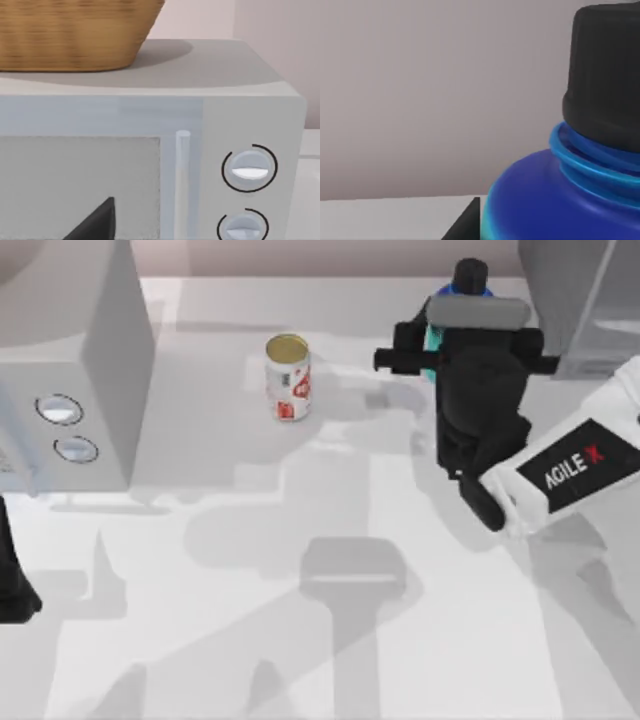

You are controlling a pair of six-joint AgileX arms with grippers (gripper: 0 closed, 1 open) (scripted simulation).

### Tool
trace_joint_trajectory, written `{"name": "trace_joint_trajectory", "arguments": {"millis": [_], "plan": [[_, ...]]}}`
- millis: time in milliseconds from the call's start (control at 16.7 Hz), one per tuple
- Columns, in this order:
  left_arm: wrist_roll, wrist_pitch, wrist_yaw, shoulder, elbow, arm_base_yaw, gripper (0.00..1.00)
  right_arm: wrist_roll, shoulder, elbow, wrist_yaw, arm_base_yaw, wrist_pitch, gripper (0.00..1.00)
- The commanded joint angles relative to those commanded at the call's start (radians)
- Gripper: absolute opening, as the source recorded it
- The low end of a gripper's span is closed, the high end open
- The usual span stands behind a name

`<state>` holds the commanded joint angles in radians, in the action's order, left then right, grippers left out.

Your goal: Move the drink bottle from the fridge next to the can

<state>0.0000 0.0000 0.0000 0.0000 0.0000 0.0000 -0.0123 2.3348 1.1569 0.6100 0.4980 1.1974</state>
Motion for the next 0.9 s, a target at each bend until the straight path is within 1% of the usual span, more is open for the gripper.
{"name": "trace_joint_trajectory", "arguments": {"millis": [120, 360, 900], "plan": [[0.0, 0.0, 0.0, 0.0, 0.0, 0.0, 1.0, 0.016, 0.012, 0.009, -0.045, 0.023, -0.013, 0.0], [0.0, 0.0, 0.0, 0.0, 0.0, 0.0, 1.0, 0.018, 0.014, 0.01, -0.052, 0.026, -0.014, 0.0], [0.0, 0.0, 0.0, 0.0, 0.0, 0.0, 1.0, 0.018, 0.014, 0.01, -0.052, 0.026, -0.014, 0.68]]}}
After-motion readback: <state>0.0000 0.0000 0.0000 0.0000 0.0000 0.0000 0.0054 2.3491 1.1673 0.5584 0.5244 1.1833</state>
